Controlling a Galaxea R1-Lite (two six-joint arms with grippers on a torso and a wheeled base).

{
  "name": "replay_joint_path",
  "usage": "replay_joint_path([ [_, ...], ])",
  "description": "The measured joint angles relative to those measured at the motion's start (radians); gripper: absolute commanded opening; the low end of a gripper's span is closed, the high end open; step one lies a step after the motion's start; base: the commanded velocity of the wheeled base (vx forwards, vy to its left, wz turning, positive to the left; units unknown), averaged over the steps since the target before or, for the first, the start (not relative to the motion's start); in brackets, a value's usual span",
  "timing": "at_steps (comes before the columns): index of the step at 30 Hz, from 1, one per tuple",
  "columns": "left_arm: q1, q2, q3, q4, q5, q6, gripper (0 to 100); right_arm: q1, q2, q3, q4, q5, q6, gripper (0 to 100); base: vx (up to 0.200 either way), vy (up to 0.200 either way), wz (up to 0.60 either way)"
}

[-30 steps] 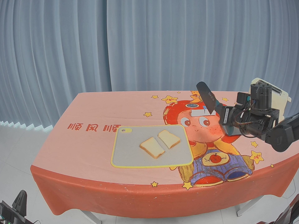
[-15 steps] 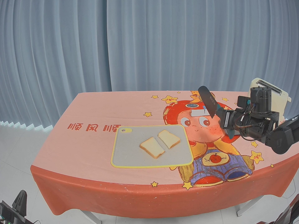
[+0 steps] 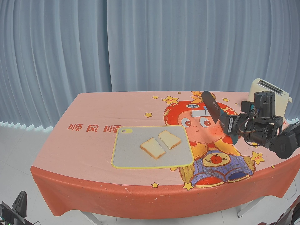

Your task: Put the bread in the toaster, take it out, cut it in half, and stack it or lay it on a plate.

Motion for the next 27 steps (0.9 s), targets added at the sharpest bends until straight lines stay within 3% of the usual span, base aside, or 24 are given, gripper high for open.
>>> replay_joint_path([
  [27,0.0,0.0,0.0,0.0,0.0,0.0,0,-0.028,-0.009,0.035,0.003,0.011,-0.007,0,0.0,0.0,0.0],
])
